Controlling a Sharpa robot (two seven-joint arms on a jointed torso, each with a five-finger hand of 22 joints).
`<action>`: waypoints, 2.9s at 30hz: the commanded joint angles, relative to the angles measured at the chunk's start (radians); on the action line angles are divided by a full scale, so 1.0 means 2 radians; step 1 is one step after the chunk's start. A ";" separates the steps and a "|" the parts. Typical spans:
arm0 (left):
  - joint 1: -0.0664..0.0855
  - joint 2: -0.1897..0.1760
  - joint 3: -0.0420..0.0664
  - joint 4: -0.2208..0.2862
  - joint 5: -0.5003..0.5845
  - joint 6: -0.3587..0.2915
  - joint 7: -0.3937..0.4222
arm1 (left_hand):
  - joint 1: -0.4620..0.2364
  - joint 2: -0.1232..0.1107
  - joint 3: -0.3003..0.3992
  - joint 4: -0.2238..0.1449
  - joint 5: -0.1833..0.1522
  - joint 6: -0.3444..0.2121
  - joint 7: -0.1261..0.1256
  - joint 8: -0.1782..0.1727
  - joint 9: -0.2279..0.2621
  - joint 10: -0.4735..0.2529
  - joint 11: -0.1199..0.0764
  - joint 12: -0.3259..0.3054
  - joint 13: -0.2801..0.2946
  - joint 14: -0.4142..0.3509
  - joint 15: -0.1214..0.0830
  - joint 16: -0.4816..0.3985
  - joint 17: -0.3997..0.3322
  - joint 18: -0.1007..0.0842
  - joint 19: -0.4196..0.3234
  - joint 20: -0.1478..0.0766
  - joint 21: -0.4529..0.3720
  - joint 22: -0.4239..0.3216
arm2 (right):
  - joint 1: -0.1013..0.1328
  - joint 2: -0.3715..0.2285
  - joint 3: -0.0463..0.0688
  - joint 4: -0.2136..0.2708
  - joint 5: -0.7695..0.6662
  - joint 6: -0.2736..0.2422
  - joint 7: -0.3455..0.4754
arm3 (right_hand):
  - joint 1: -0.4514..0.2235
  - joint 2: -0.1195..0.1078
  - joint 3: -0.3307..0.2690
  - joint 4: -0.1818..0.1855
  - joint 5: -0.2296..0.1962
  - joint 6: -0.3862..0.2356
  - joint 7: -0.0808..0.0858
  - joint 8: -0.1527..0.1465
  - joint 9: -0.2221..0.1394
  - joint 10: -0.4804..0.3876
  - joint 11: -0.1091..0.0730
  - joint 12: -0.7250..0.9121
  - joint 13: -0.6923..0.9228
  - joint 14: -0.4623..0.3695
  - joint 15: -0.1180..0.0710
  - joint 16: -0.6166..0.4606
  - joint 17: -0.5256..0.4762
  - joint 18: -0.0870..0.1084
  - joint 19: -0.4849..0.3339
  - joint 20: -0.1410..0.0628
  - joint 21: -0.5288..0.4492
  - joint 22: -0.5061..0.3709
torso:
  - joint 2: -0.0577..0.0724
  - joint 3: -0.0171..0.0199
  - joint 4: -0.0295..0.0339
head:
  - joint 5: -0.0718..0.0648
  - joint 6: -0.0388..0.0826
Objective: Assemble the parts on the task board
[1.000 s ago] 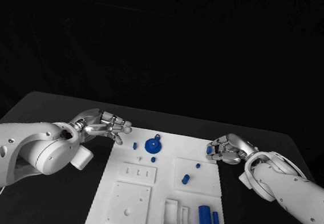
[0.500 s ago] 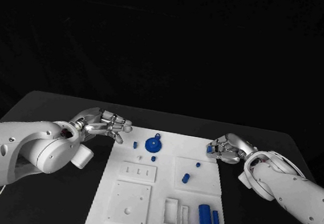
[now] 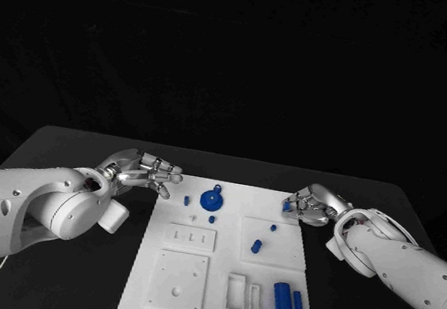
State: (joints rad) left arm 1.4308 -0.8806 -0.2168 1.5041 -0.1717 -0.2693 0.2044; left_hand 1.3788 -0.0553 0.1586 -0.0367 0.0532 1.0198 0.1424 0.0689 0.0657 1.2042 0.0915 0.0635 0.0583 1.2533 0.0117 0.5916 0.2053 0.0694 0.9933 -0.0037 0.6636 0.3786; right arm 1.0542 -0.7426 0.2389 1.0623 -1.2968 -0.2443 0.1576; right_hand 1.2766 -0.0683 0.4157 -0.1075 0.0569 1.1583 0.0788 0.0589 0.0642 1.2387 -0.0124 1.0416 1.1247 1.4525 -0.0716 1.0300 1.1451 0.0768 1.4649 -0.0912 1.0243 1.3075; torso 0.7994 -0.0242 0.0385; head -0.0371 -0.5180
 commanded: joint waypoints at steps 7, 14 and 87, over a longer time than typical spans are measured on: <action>0.001 0.000 0.002 0.001 -0.007 0.004 -0.005 | 0.003 0.007 0.010 -0.005 0.004 0.001 -0.003 -0.003 0.000 0.011 -0.005 -0.001 0.001 -0.003 0.000 -0.003 0.000 0.000 -0.004 -0.001 0.006 0.002 | 0.001 -0.001 0.010 0.026 -0.009 -0.014 -0.020 | 0.000 0.003 0.008 -0.002 -0.003 0.002 0.000 0.002 0.001 0.000 -0.003 0.000 0.001 0.001 -0.005 0.002 0.003 -0.008 0.002 -0.004 0.004 0.067 | -0.002 -0.0003 -0.0012 | 0.003 0.007; 0.008 0.014 0.003 -0.007 0.012 0.014 -0.020 | 0.009 0.022 0.019 -0.015 0.007 0.018 -0.009 -0.002 0.000 0.055 -0.020 0.002 0.002 0.000 -0.007 0.002 0.003 -0.004 -0.008 -0.008 0.019 0.011 | 0.013 0.004 0.016 0.051 -0.030 -0.017 -0.051 | 0.002 -0.001 0.013 0.002 -0.004 0.002 0.000 0.002 0.001 0.002 -0.004 -0.001 0.002 0.001 -0.006 0.003 0.006 -0.009 0.002 -0.006 0.004 0.067 | -0.007 -0.0001 -0.0021 | 0.007 0.008; 0.032 0.135 0.013 -0.074 -0.104 0.045 -0.255 | -0.115 -0.013 -0.031 0.093 -0.003 0.063 -0.033 -0.002 0.000 0.151 -0.045 0.005 0.014 0.051 -0.031 0.028 0.101 -0.018 0.046 -0.035 0.024 0.024 | 0.021 0.096 -0.001 0.161 -0.126 -0.015 -0.186 | -0.005 -0.006 0.039 -0.009 0.003 -0.001 0.002 0.002 0.001 0.002 -0.002 -0.005 0.000 0.003 -0.005 0.000 0.009 -0.006 0.004 -0.004 0.000 0.067 | -0.011 0.0009 -0.0014 | 0.013 0.008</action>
State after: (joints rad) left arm 1.4918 -0.6153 -0.1914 1.3516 -0.3765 -0.1937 -0.3069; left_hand 1.1460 -0.0857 0.0965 0.1549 0.0531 1.1413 0.0748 0.0689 0.0657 1.4652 -0.0050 0.0771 0.0874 1.3524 -0.0517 0.6505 0.4058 0.0457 1.0773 -0.0733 0.7161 0.4259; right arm 1.0966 -0.5531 0.2375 1.3795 -1.5439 -0.2850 -0.2180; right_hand 1.2729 -0.0837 0.4993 -0.1232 0.0580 1.1527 0.0841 0.0589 0.0652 1.2419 -0.0156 1.0336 1.1243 1.4523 -0.0784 1.0339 1.1641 0.0768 1.4648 -0.0981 1.0284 1.3079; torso 0.7769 -0.0222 0.0355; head -0.0104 -0.5012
